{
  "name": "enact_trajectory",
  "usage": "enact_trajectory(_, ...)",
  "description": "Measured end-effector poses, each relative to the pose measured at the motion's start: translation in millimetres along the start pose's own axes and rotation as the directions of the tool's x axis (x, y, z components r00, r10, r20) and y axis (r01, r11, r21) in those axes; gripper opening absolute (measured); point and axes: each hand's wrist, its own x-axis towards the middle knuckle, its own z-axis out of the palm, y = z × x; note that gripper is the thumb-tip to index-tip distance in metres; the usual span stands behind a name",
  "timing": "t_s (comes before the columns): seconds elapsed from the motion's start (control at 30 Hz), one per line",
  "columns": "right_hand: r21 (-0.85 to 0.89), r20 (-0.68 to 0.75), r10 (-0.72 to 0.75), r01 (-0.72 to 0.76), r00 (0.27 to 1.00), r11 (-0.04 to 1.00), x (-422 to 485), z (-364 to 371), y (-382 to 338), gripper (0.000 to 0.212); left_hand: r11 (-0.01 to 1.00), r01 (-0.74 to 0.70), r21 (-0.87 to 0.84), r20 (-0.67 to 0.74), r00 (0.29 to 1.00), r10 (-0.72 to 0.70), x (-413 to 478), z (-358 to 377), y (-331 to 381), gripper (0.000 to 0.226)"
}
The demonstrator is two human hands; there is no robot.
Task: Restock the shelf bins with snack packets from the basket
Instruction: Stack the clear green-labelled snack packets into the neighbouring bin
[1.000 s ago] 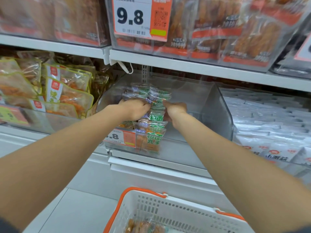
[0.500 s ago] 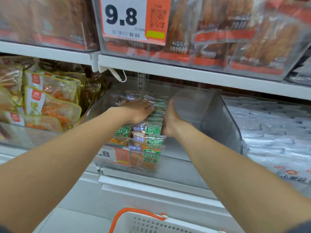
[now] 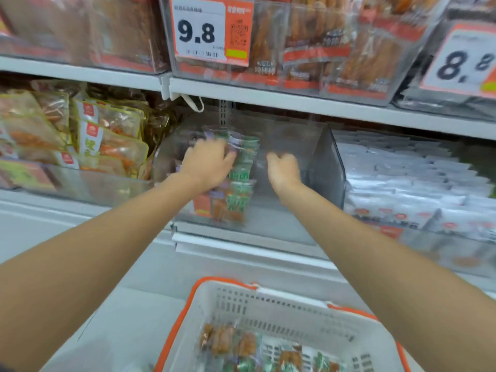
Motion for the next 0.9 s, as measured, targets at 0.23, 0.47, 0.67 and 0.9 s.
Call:
enact_trajectory(0.23, 0.061, -0.035, -0.337, 0.339, 0.941, 0.939, -104.1, -45.0, 30.0, 0.032, 0.988, 0.05, -0.147, -0.065, 0.996, -0.06, -116.8, 2.5, 68.9, 0.035)
enact_trajectory(0.47, -0.248, 0.359, 0.201, -0.114, 0.912, 0.962, -150.1, -55.7, 194.1, 0.017, 0.958, 0.272, -0.088, 0.664, 0.733, -0.147, -189.1, 92.7, 47.1, 0.033)
enact_trajectory(0.67, -0.416, 0.385, 0.609, -0.459, 0.693, 0.785, -182.6, -50.6, 346.6, 0.014, 0.993, 0.049, 0.108, 0.816, 0.567, -0.117, -213.9, 140.4, 38.2, 0.017)
enact_trajectory(0.9, -0.786, 0.497, 0.497, 0.126, 0.711, 0.606, -190.7, -12.7, 411.7, 0.071, 0.962, 0.033, 0.27, 0.805, 0.541, -0.245, -221.9, 158.0, 29.0, 0.033)
